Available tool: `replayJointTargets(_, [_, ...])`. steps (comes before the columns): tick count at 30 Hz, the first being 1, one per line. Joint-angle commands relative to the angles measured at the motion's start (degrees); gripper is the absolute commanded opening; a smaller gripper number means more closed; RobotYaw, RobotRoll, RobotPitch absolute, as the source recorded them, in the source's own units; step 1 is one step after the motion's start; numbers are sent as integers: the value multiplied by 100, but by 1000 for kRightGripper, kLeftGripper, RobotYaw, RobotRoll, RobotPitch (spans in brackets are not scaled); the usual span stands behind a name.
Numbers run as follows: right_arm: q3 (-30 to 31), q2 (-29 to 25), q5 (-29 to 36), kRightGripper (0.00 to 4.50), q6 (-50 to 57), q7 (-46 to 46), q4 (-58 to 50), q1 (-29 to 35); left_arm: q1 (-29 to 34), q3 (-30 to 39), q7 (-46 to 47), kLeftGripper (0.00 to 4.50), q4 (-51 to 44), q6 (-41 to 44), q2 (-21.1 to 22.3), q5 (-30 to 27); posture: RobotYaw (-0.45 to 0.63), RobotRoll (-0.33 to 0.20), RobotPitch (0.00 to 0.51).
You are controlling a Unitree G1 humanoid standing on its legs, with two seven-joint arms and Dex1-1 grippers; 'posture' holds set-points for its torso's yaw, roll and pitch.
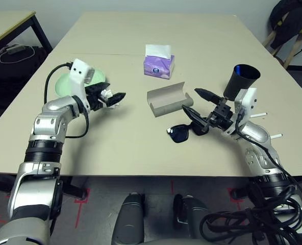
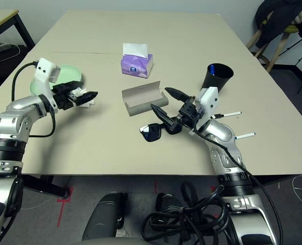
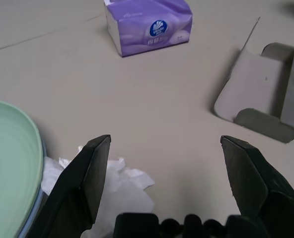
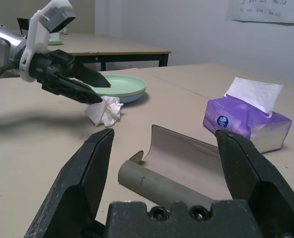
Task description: Organize and tidy the items on the table.
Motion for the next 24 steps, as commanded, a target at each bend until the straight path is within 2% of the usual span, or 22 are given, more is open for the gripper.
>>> replayJointTargets(1, [-48, -62, 4, 4500, 30, -1, -119, 93, -208, -93, 85, 4477, 506, -214, -33, 319, 144, 0, 94])
replayJointTargets(7, [-45, -77, 1, 4500, 92, -66, -233, 124, -375, -60, 324, 4477, 1025, -342, -153, 576, 137, 0, 95])
replayJointTargets(22, [-52, -75, 31, 4500, 231, -143, -434, 117, -309, -240, 369, 4477, 1230, 5, -151, 1073, 134, 0, 95])
replayJointTargets(24, [-51, -70, 37, 4500, 231, -143, -436, 116, -345, -198, 467, 4126, 1294, 40, -151, 1123, 133, 0, 94])
